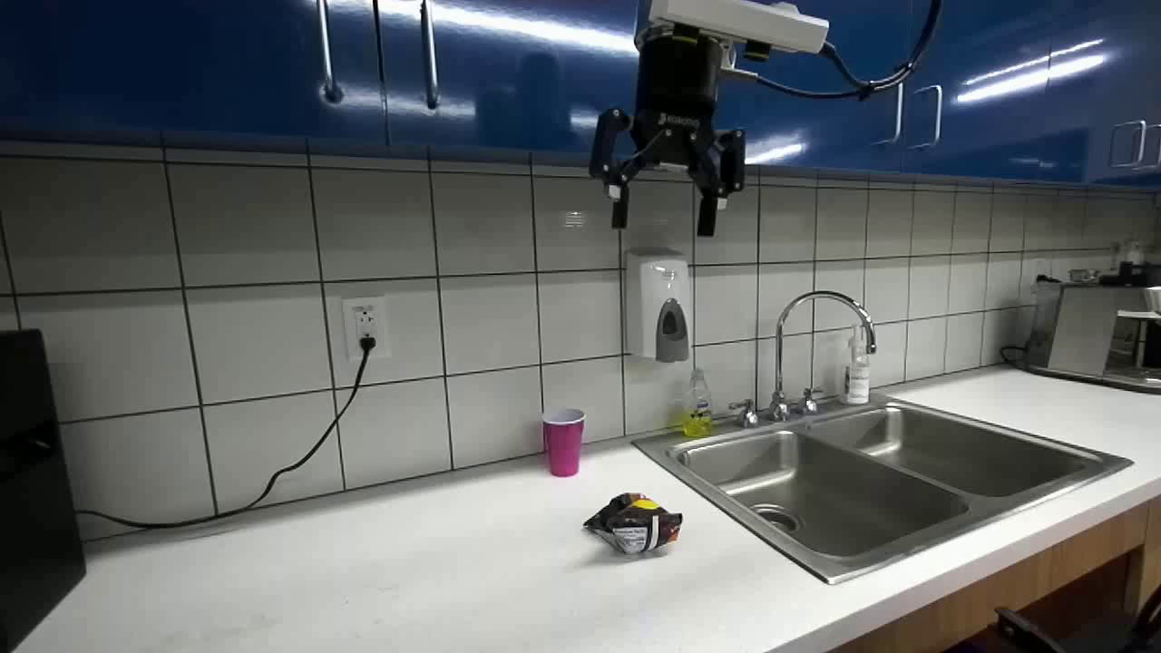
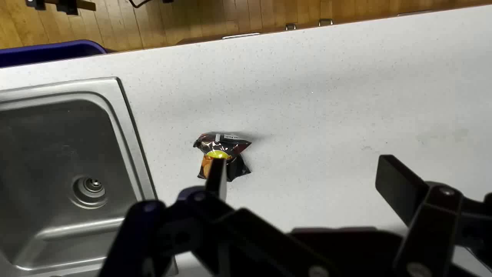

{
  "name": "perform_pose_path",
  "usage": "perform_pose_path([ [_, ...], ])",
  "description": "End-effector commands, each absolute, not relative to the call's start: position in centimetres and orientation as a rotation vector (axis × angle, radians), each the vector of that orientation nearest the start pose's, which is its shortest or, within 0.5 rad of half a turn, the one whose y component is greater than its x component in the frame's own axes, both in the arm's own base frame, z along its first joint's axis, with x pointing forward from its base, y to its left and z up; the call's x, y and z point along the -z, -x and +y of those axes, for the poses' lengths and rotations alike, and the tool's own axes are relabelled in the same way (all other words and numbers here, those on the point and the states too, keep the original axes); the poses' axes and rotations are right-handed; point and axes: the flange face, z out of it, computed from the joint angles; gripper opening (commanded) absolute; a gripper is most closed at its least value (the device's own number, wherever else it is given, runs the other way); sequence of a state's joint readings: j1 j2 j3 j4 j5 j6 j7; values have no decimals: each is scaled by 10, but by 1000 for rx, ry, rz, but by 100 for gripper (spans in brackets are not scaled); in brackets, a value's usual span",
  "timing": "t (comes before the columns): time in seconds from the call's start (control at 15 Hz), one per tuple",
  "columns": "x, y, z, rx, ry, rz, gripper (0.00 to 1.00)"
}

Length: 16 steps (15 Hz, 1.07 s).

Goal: Put the black packet in the left sink

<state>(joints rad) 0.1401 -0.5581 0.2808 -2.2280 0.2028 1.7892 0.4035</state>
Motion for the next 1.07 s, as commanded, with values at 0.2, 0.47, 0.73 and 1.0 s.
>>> perform_pose_path([
  [0.2, -583, -349, 198, 115, 3050, 76, 100],
  [0.47, -582, -352, 197, 137, 3070, 99, 100],
  [0.73, -572, -364, 188, 169, 3139, 63, 100],
  [1.0, -555, -387, 172, 134, 3139, 72, 100],
])
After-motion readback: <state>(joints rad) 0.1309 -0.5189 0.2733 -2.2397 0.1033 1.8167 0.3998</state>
